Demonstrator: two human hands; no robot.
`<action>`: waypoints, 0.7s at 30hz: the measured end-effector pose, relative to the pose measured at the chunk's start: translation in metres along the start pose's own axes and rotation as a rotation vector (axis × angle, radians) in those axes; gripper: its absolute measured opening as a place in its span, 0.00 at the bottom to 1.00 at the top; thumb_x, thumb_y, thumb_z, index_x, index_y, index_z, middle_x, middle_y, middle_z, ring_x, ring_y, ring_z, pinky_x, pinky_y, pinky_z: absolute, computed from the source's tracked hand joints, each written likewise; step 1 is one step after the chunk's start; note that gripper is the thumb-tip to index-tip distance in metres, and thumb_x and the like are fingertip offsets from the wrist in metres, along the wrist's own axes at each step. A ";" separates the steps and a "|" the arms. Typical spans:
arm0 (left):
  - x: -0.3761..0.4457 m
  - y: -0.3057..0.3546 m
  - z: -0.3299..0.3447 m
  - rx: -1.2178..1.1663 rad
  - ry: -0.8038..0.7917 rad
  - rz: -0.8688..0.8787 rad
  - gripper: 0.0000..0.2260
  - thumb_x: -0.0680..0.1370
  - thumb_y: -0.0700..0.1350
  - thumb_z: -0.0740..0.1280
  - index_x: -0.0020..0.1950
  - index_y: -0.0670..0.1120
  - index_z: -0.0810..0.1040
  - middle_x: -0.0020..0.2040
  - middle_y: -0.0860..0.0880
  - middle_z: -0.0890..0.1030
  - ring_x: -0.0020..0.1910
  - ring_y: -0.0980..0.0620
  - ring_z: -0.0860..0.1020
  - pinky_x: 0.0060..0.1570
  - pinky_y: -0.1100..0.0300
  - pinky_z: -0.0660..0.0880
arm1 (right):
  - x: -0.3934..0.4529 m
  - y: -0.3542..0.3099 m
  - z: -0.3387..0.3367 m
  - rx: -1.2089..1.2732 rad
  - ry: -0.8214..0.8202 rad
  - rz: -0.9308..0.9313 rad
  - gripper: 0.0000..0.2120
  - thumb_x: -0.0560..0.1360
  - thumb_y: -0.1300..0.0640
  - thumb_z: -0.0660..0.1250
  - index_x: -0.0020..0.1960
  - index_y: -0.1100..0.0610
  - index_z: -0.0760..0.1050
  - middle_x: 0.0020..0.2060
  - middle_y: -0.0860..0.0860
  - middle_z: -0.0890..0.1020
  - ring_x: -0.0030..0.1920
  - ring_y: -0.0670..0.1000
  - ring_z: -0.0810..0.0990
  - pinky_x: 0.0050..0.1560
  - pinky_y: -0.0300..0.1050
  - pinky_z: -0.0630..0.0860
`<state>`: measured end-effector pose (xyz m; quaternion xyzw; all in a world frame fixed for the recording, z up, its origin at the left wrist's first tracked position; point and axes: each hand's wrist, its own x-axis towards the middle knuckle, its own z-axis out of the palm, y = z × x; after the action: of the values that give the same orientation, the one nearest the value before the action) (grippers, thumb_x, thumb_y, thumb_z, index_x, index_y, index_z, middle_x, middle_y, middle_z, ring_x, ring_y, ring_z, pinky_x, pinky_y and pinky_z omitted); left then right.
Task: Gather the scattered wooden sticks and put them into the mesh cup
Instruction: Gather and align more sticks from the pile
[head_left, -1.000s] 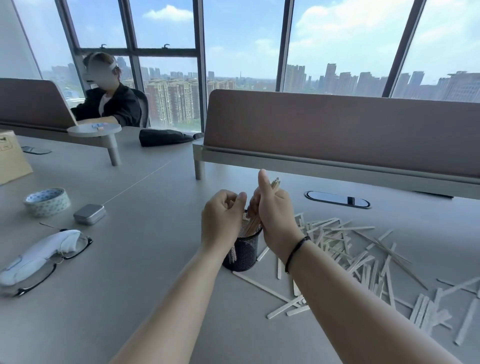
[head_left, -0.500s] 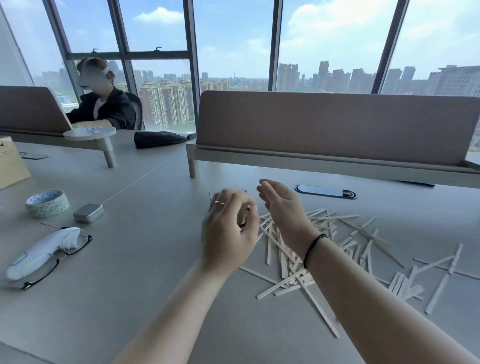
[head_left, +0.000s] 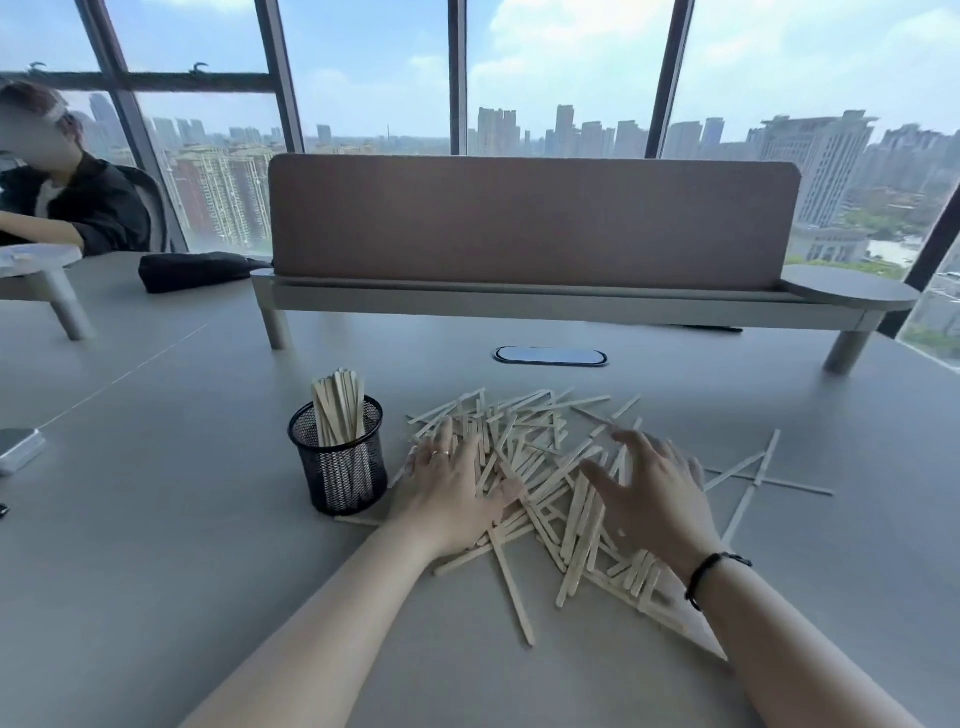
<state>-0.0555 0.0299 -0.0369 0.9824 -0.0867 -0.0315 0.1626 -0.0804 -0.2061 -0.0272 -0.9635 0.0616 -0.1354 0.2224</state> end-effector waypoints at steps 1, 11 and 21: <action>0.003 0.003 0.000 0.000 -0.001 -0.015 0.44 0.72 0.78 0.47 0.82 0.55 0.47 0.82 0.46 0.38 0.81 0.41 0.43 0.77 0.41 0.46 | 0.001 0.005 0.001 -0.019 -0.017 0.030 0.32 0.75 0.30 0.57 0.73 0.45 0.66 0.70 0.49 0.73 0.73 0.53 0.66 0.75 0.61 0.56; 0.000 0.028 0.012 -0.175 0.039 0.199 0.35 0.74 0.72 0.60 0.77 0.59 0.61 0.82 0.57 0.50 0.80 0.55 0.54 0.74 0.51 0.59 | 0.006 -0.003 0.015 -0.065 -0.100 -0.020 0.35 0.74 0.27 0.54 0.72 0.48 0.65 0.70 0.49 0.72 0.72 0.53 0.68 0.74 0.57 0.56; -0.014 0.020 0.004 -0.003 0.054 0.046 0.55 0.61 0.84 0.55 0.81 0.56 0.53 0.83 0.50 0.52 0.81 0.48 0.52 0.79 0.47 0.50 | 0.002 0.005 0.001 -0.005 0.078 0.078 0.34 0.73 0.30 0.61 0.72 0.48 0.66 0.68 0.51 0.73 0.70 0.54 0.70 0.70 0.53 0.64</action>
<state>-0.0723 0.0128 -0.0336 0.9803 -0.1046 -0.0013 0.1673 -0.0780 -0.2103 -0.0297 -0.9549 0.1083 -0.1641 0.2224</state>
